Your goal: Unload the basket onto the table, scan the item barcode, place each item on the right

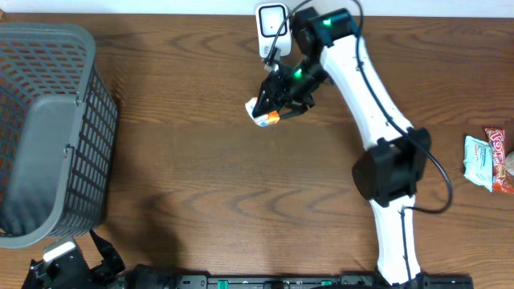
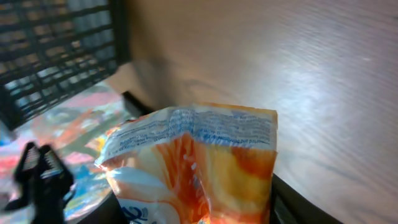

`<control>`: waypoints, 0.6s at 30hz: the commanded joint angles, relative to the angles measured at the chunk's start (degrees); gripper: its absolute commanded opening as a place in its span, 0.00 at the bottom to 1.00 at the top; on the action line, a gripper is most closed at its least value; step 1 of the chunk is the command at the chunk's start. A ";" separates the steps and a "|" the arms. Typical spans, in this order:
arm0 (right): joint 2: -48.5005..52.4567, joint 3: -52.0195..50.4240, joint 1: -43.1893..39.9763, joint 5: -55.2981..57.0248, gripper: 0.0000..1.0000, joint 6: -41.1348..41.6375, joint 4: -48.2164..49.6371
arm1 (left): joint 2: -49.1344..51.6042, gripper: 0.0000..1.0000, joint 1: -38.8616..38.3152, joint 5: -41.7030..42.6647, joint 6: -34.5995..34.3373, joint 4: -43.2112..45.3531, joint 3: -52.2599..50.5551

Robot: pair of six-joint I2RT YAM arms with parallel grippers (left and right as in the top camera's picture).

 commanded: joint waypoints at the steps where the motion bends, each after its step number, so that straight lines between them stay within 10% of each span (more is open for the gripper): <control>1: -5.49 1.05 0.24 -7.13 0.50 -2.43 0.07 | -0.42 0.98 0.20 -0.33 0.74 0.00 0.04; 18: -10.14 1.03 -0.55 16.79 0.52 -4.68 25.92 | -0.42 0.98 0.20 -0.31 0.74 0.00 0.04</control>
